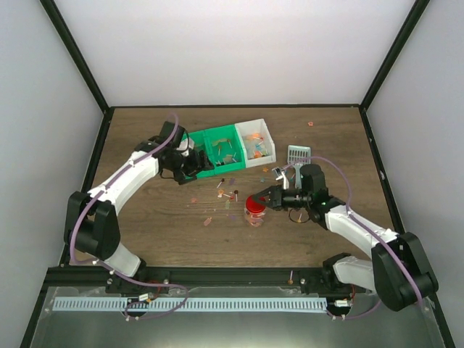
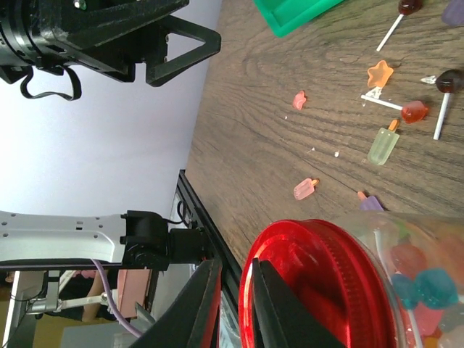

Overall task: Pack the candies
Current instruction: Close the bottle lid on the packing bottle.

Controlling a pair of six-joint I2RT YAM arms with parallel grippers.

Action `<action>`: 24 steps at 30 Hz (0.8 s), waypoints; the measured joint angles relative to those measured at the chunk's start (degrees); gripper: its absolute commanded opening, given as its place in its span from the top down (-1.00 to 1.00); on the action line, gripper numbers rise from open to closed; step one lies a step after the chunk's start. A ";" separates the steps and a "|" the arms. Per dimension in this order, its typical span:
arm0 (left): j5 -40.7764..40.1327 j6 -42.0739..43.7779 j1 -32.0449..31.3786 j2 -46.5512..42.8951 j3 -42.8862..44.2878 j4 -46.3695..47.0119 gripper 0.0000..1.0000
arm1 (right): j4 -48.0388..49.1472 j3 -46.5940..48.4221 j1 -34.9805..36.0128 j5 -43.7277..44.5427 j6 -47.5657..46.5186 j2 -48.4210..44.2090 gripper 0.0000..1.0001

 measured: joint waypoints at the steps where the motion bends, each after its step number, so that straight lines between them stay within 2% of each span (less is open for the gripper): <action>1: -0.02 -0.55 0.00 0.00 0.00 0.22 -0.63 | -0.39 0.13 0.00 0.02 -0.02 -0.22 0.68; 8: -1.73 -3.56 -0.02 -0.81 -1.16 3.04 -0.63 | 3.58 -0.61 0.00 -1.31 1.79 -4.13 0.67; 14: -3.52 -5.64 -0.66 -5.66 -10.88 10.19 -0.63 | 13.79 -8.17 -0.04 -3.65 3.28 -1.51 0.68; 20: -8.33 -6.60 -3.52 -8.20 -16.61 16.68 -0.63 | 14.93 -8.55 -0.07 -0.87 4.28 -6.03 0.60; 22: -9.94 -6.82 -4.31 -9.70 -18.16 19.65 -0.63 | 14.21 -6.84 -0.07 0.33 4.33 -8.33 0.48; 24: -12.63 -6.86 -5.35 -11.50 -19.82 22.73 -0.65 | 14.12 -3.43 -0.07 2.08 4.70 -9.20 0.26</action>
